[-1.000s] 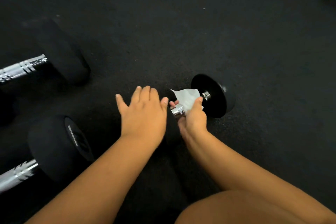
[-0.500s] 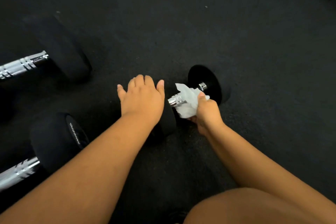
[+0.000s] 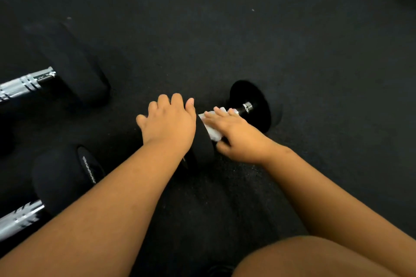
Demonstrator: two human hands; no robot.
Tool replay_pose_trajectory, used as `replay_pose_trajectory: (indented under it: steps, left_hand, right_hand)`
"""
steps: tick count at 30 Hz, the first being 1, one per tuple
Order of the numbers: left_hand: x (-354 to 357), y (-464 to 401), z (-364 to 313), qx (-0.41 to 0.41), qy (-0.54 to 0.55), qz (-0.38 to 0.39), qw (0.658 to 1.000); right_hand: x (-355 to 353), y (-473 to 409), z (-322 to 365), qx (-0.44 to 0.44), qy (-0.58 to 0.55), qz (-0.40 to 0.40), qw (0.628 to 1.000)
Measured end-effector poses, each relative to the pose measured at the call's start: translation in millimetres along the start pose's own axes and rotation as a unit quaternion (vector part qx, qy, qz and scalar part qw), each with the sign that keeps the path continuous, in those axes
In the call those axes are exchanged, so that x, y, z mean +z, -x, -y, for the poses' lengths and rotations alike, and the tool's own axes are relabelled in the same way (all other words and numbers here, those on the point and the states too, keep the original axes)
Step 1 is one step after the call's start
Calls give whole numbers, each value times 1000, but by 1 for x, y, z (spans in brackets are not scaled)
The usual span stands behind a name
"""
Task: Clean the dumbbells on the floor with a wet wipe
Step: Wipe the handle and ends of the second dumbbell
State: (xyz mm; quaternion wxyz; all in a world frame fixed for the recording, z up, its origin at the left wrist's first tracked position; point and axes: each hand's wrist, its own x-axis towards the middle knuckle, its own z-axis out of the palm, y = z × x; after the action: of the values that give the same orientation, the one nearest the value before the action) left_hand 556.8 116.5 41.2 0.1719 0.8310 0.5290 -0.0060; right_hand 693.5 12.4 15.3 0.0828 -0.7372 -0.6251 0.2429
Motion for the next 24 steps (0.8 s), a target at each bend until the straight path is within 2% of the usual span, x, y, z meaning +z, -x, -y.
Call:
replay_pose_trajectory:
  steps: [1, 2, 4, 5, 6, 7, 9, 10, 12, 15, 18, 24]
  left_hand:
    - [0, 0, 0, -1, 0, 3, 1000]
    - [1, -1, 0, -1, 0, 4, 1000]
    - [1, -1, 0, -1, 5, 6, 1000]
    - [2, -2, 0, -2, 9, 5, 1000]
    - [2, -2, 0, -4, 10, 5, 1000]
    - [3, -2, 1, -4, 12, 4, 1000]
    - [3, -2, 1, -2, 10, 5, 1000]
    - [2, -2, 1, 0, 7, 6, 1000]
    - [1, -4, 1, 0, 6, 10, 1000]
    - [-1, -8, 4, -1, 13, 18, 1000]
    - [-2, -10, 6, 1, 8, 27, 1000]
    - [-1, -12, 8, -9, 26, 27, 999]
  right_hand:
    - [-3, 3, -4, -2, -47, 14, 999]
    - [-6, 6, -8, 0, -116, -7, 993]
    - [-12, 10, -10, 11, -239, -122, 963]
    - [-13, 7, -10, 27, -259, -170, 950]
    - [-13, 1, -10, 39, -245, -181, 952]
    - [-11, -6, -7, 28, -193, -155, 968]
    - [0, -17, -2, -58, 2, -63, 996]
    - [6, -21, -3, -100, 98, -46, 989]
    - [9, -28, -10, -137, 184, -44, 972]
    - [5, -32, -23, -181, 214, -55, 958]
    - [-3, -34, -33, -215, 236, -16, 947]
    - [-5, -49, -27, -159, 223, 6, 962]
